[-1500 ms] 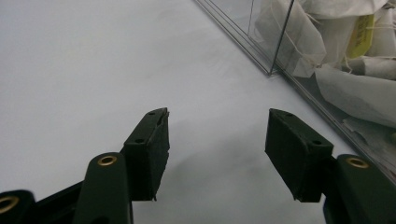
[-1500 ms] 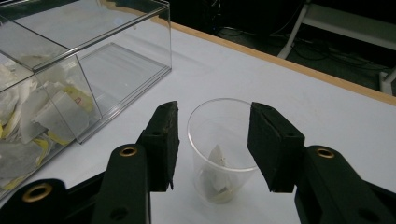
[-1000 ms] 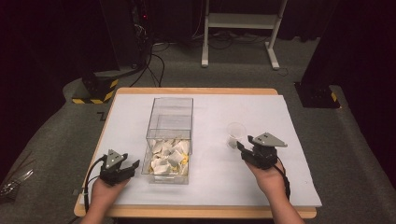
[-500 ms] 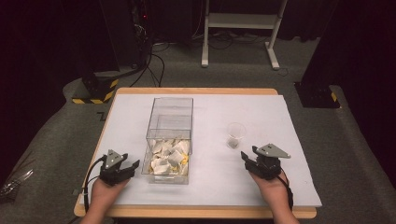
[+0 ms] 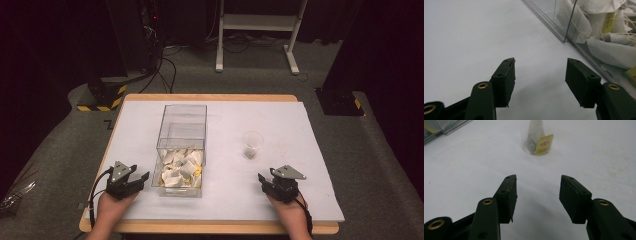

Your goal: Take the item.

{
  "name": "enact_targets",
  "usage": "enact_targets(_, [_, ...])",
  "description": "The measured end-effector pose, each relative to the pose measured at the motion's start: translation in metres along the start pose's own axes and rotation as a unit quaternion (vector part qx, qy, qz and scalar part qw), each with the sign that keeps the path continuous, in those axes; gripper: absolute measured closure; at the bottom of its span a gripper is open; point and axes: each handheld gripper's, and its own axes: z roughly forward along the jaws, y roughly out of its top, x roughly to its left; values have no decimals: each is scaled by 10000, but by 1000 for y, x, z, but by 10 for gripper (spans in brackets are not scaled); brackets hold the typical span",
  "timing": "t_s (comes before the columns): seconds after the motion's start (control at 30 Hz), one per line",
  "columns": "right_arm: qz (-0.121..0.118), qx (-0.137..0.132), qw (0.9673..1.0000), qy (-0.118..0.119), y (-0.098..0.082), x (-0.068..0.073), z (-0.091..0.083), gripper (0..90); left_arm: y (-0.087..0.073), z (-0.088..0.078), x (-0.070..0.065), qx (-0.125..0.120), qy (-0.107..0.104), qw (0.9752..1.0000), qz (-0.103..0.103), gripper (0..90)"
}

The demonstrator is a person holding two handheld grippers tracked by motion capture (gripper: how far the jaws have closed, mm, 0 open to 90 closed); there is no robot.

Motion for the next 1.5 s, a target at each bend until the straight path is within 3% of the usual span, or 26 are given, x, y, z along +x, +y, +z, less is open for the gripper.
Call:
enact_targets(0.1, [-36,38,10000,51,-4,0,1,480,0,-4,-2,-63,-101,9999,-60,428])
enact_targets(0.27, [115,82,9998,115,-7,-4,3,474,5,-13,-9,-198,-226,9995,-65,432])
enact_targets(0.37, [116,131,9998,118,-7,-4,4,471,9,-20,-14,-278,-229,9993,21,431])
enact_targets(0.57, [142,198,9996,120,-6,-6,5,466,15,-34,-23,-418,-288,9987,-46,425])
enact_targets(0.73, [138,262,9995,134,-5,-6,7,466,13,-48,-22,-442,-239,9987,-42,419])
enact_targets(0.87, [149,306,9993,148,-5,-5,8,466,13,-62,-20,-663,-319,9970,-220,414])
enact_targets(1.1, [118,248,9994,205,-5,-5,7,458,23,-76,-33,-1103,-545,9921,-249,375])
enact_targets(1.2, [137,242,9994,204,-6,-5,6,455,26,-77,-40,-1137,-597,9916,-141,359])
enact_targets(1.5, [136,304,9993,166,-6,-5,7,455,27,-75,-48,-1148,-781,9903,-81,335])
